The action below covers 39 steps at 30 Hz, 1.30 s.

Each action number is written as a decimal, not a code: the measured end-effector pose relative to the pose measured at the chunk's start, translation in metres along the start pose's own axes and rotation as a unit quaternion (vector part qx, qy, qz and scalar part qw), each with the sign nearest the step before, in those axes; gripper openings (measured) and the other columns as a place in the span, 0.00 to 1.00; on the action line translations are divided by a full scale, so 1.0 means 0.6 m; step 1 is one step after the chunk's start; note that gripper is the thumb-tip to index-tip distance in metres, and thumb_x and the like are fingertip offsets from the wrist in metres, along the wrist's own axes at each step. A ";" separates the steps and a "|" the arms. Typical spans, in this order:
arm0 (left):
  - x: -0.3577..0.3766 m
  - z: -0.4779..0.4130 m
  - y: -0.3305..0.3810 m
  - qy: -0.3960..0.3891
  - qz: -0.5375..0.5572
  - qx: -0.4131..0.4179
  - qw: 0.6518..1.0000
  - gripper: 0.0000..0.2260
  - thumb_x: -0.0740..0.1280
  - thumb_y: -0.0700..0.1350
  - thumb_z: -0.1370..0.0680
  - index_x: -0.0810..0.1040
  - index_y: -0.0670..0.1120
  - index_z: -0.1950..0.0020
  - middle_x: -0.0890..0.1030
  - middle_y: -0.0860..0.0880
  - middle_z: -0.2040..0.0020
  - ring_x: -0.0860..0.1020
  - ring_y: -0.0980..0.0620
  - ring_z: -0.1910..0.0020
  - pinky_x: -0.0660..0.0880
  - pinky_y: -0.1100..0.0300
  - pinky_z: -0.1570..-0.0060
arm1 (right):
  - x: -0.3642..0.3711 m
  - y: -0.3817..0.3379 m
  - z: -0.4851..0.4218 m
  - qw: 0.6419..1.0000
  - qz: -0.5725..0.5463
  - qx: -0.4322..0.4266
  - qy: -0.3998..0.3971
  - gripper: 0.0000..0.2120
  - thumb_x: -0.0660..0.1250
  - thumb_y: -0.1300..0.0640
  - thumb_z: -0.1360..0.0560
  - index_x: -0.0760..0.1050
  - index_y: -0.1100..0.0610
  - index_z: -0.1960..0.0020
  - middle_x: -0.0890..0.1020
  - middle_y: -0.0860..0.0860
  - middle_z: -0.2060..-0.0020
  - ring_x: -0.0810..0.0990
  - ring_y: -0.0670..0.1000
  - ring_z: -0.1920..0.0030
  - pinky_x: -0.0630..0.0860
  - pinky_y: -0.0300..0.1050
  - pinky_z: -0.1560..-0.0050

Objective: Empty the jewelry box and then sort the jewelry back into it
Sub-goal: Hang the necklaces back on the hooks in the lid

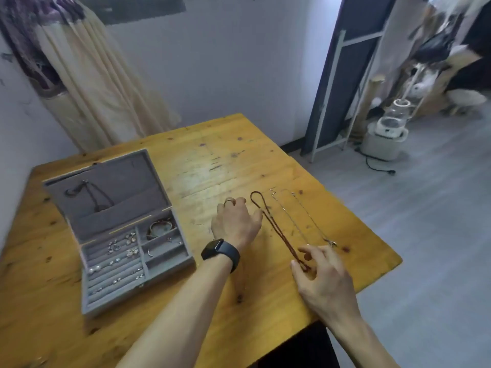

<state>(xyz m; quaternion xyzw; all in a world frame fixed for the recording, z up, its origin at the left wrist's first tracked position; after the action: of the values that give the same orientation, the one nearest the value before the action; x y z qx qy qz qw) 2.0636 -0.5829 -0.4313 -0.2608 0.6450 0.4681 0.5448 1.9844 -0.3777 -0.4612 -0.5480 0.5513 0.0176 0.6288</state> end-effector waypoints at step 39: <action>-0.001 -0.051 -0.006 -0.117 0.250 -0.088 0.957 0.11 0.56 0.34 0.21 0.74 0.46 0.56 0.73 0.47 0.61 0.68 0.51 0.67 0.68 0.60 0.67 | 0.019 0.008 0.033 0.997 0.069 -0.036 -0.026 0.05 0.59 0.58 0.18 0.66 0.51 0.52 0.72 0.45 0.60 0.71 0.48 0.60 0.72 0.45 0.57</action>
<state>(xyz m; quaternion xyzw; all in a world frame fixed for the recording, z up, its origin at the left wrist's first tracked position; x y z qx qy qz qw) 2.0525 -0.6118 -0.4330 -0.0814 0.5780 0.6711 0.4570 1.9993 -0.3681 -0.4768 -0.5301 0.5703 0.0947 0.6202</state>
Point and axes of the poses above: each hand's wrist, its own z-axis away from the middle knuckle, its own x-axis out of the palm, y = z × x, the point moved 4 cm from there along -z, towards the middle knuckle
